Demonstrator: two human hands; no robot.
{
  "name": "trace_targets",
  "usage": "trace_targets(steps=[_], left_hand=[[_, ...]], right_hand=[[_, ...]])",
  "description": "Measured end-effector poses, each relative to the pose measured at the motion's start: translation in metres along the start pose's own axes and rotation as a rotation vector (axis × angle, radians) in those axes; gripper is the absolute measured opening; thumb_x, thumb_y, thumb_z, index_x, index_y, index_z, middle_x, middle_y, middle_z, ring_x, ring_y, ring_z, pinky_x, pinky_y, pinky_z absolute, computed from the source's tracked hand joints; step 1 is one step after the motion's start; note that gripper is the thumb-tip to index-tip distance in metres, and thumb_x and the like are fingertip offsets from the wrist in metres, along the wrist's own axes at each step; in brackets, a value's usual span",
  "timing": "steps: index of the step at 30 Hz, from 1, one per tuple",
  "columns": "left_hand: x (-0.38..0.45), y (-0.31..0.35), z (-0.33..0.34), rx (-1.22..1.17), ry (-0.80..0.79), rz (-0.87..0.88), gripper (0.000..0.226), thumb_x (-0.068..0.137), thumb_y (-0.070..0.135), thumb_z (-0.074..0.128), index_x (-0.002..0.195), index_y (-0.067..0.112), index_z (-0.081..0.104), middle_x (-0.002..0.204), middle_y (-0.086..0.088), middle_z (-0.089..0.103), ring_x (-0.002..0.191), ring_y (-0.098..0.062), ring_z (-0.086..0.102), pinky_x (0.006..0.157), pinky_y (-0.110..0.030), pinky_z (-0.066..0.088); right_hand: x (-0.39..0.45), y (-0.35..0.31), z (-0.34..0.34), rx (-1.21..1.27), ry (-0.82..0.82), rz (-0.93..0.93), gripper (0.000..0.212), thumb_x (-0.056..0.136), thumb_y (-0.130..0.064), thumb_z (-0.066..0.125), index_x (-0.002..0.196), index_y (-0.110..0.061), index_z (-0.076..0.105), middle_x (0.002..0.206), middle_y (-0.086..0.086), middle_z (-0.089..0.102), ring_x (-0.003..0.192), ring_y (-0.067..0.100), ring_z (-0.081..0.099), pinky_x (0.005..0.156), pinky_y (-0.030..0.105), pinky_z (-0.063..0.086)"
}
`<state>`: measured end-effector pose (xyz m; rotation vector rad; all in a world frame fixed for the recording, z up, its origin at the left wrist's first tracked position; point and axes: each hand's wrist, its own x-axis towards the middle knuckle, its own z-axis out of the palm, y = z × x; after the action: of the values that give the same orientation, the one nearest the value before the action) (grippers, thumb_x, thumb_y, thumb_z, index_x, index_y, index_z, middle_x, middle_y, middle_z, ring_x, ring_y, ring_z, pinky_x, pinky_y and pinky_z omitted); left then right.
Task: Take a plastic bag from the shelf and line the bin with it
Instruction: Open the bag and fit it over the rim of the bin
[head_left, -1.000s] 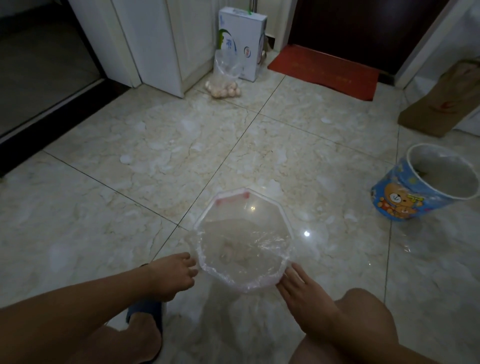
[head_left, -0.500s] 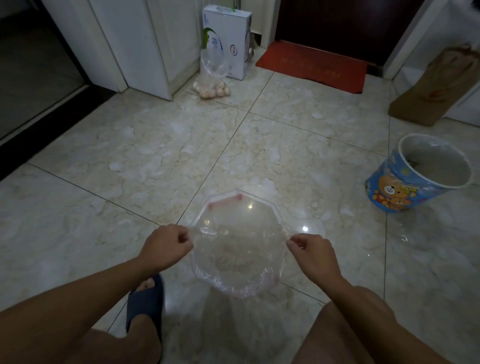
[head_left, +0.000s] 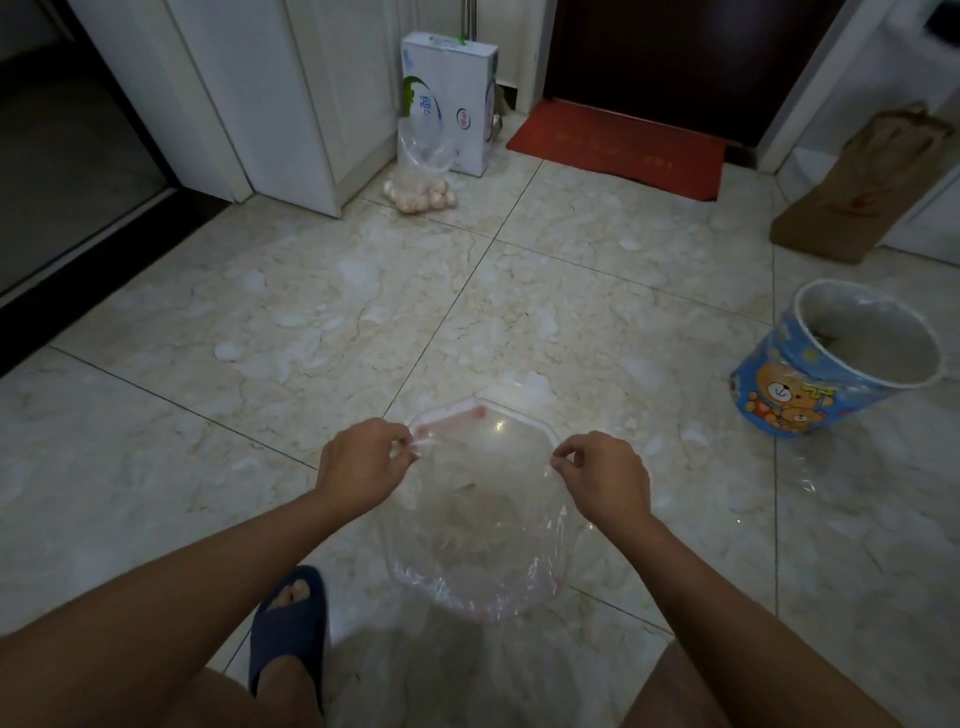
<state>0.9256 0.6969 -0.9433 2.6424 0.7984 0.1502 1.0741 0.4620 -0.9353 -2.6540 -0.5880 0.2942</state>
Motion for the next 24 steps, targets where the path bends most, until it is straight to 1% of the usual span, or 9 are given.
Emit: trace_targets(steps=[2, 4, 8, 12, 14, 16, 18, 21, 24], left_hand=[[0.013, 0.005, -0.003, -0.129, -0.069, -0.093, 0.017, 0.082, 0.036, 0.072, 0.071, 0.025, 0.066, 0.07, 0.005, 0.061, 0.064, -0.015, 0.057, 0.052, -0.021, 0.032], [0.026, 0.006, -0.004, -0.276, -0.145, -0.207, 0.029, 0.079, 0.031, 0.075, 0.058, 0.018, 0.06, 0.059, 0.004, 0.058, 0.06, -0.017, 0.058, 0.053, -0.024, 0.037], [0.045, 0.002, -0.005, -0.535, -0.209, -0.413, 0.03, 0.078, 0.018, 0.076, 0.072, -0.011, 0.067, 0.056, -0.008, 0.052, 0.047, -0.019, 0.045, 0.056, -0.028, 0.04], [0.056, -0.005, -0.003, -0.609, -0.263, -0.474, 0.012, 0.079, 0.004, 0.069, 0.071, -0.004, 0.067, 0.068, -0.014, 0.054, 0.057, -0.02, 0.049, 0.056, -0.025, 0.043], [0.061, -0.008, -0.002, -0.681, -0.274, -0.511, 0.013, 0.083, -0.003, 0.063, 0.071, -0.003, 0.067, 0.072, -0.014, 0.061, 0.063, -0.023, 0.057, 0.062, -0.031, 0.049], [0.066, -0.009, 0.001, -0.714, -0.293, -0.504, 0.02, 0.086, -0.006, 0.059, 0.07, 0.004, 0.066, 0.07, -0.011, 0.062, 0.061, -0.021, 0.057, 0.057, -0.029, 0.048], [0.069, -0.007, 0.006, -0.631, -0.297, -0.432, 0.018, 0.087, -0.004, 0.058, 0.075, 0.006, 0.065, 0.074, -0.01, 0.063, 0.062, -0.02, 0.057, 0.056, -0.028, 0.046], [0.069, -0.007, 0.016, -0.242, -0.286, -0.228, 0.006, 0.092, 0.013, 0.057, 0.089, 0.013, 0.062, 0.087, -0.008, 0.066, 0.073, -0.022, 0.06, 0.059, -0.03, 0.043], [0.07, -0.005, 0.018, -0.06, -0.266, -0.101, 0.016, 0.094, 0.015, 0.055, 0.107, 0.018, 0.063, 0.097, -0.007, 0.069, 0.076, -0.025, 0.061, 0.059, -0.03, 0.044]], right_hand=[[0.008, -0.001, 0.003, 0.02, -0.011, 0.007, 0.011, 0.087, -0.03, 0.068, 0.088, -0.024, 0.076, 0.094, -0.002, 0.067, 0.08, 0.016, 0.064, 0.064, 0.025, 0.042], [0.016, -0.003, 0.006, 0.091, -0.037, 0.0, 0.008, 0.087, -0.028, 0.068, 0.086, -0.023, 0.075, 0.096, -0.003, 0.062, 0.084, 0.015, 0.062, 0.068, 0.025, 0.041], [0.033, -0.006, 0.01, 0.274, -0.109, 0.056, 0.006, 0.086, -0.022, 0.069, 0.08, -0.021, 0.07, 0.08, -0.006, 0.067, 0.077, 0.012, 0.063, 0.061, 0.018, 0.041], [0.048, -0.004, 0.016, 0.325, -0.09, 0.118, 0.008, 0.084, -0.022, 0.071, 0.077, -0.021, 0.07, 0.07, -0.009, 0.064, 0.068, 0.005, 0.058, 0.055, 0.016, 0.038], [0.056, -0.003, 0.018, 0.346, -0.095, 0.125, 0.008, 0.085, -0.02, 0.069, 0.077, -0.02, 0.069, 0.07, -0.01, 0.063, 0.067, 0.004, 0.057, 0.056, 0.017, 0.038], [0.061, -0.004, 0.021, 0.348, -0.091, 0.144, 0.009, 0.087, -0.02, 0.066, 0.078, -0.02, 0.066, 0.07, -0.011, 0.061, 0.067, 0.004, 0.056, 0.055, 0.018, 0.037], [0.063, -0.004, 0.024, 0.332, -0.064, 0.152, 0.009, 0.089, -0.02, 0.063, 0.08, -0.021, 0.063, 0.071, -0.011, 0.059, 0.066, 0.003, 0.054, 0.054, 0.018, 0.036], [0.064, -0.005, 0.03, 0.315, -0.014, 0.111, 0.006, 0.09, -0.021, 0.062, 0.084, -0.021, 0.062, 0.077, -0.008, 0.061, 0.071, 0.008, 0.056, 0.057, 0.016, 0.035], [0.064, -0.007, 0.034, 0.312, 0.028, 0.077, 0.005, 0.09, -0.026, 0.063, 0.091, -0.022, 0.066, 0.083, -0.008, 0.062, 0.078, 0.01, 0.058, 0.062, 0.021, 0.038]])
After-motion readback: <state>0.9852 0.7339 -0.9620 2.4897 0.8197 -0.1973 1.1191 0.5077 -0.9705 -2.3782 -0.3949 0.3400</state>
